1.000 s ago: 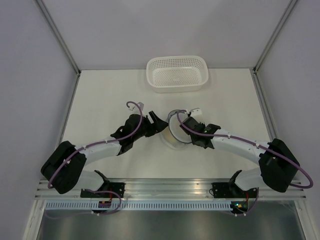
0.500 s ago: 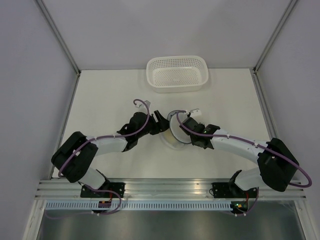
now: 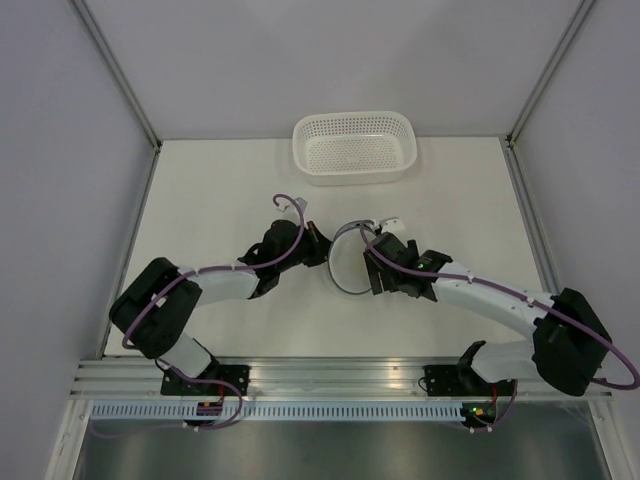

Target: Unzip the laundry bag and remove the bra

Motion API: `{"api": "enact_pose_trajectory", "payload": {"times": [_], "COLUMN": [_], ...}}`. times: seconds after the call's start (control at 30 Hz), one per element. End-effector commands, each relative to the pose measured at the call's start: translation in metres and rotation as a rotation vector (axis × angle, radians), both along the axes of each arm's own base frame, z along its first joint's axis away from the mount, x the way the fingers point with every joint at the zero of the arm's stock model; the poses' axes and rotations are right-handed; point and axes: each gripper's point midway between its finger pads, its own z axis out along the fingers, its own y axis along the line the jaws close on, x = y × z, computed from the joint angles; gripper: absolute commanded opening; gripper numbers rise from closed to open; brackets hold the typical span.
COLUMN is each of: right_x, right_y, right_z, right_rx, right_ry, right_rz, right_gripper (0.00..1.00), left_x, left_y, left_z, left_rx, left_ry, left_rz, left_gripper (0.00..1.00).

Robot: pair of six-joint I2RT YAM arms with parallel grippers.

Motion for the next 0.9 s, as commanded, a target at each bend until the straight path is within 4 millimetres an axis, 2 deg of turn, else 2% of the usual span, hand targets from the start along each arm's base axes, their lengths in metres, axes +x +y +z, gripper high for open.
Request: {"api": "enact_pose_trajectory", "payload": {"times": [0.0,0.03,0.07,0.17,0.3,0.5,0.63,0.77,0.83,0.87], "right_x": [-0.006,-0.008,-0.012,-0.016,-0.008,0.005,0.010,0.005,0.002,0.008], "right_y": [0.041,0.051,0.058,0.068,0.075,0.092,0.101,0.118,0.123,0.119], "right_z": [0.041,0.061,0.071,0.100,0.114,0.110,0.088,0.088,0.085,0.089], "right_rx": [0.238,0.315,0.364,0.451,0.473,0.465,0.362,0.333,0.315,0.284], "right_ry": [-0.033,-0.067,-0.070,-0.112,-0.137,-0.137,-0.112,-0.119,-0.120,-0.154], "right_rz": [0.154,0.194,0.233,0.282,0.275,0.255,0.235,0.262,0.265,0.232], "right_gripper": [0.81,0.91,0.96,0.98,0.98,0.98,0.98,0.98,0.98,0.98], "left_x": [0.002,0.001,0.001,-0.001,-0.004,-0.010,-0.015,-0.017,-0.018,-0.018], "left_y": [-0.004,-0.004,-0.003,-0.003,-0.005,-0.010,-0.015,-0.018,-0.018,-0.018], "left_z": [0.030,0.034,0.035,0.040,0.047,0.050,0.055,0.058,0.058,0.058], "left_rx": [-0.038,-0.044,-0.046,-0.059,-0.081,-0.103,-0.132,-0.147,-0.149,-0.151], "left_ry": [-0.085,-0.089,-0.090,-0.092,-0.086,-0.066,-0.059,-0.055,-0.050,-0.048], "left_rz": [-0.023,-0.024,-0.025,-0.024,-0.031,-0.042,-0.054,-0.055,-0.058,-0.057], "left_gripper": [0.02,0.02,0.02,0.02,0.02,0.02,0.02,0.02,0.02,0.02]}}
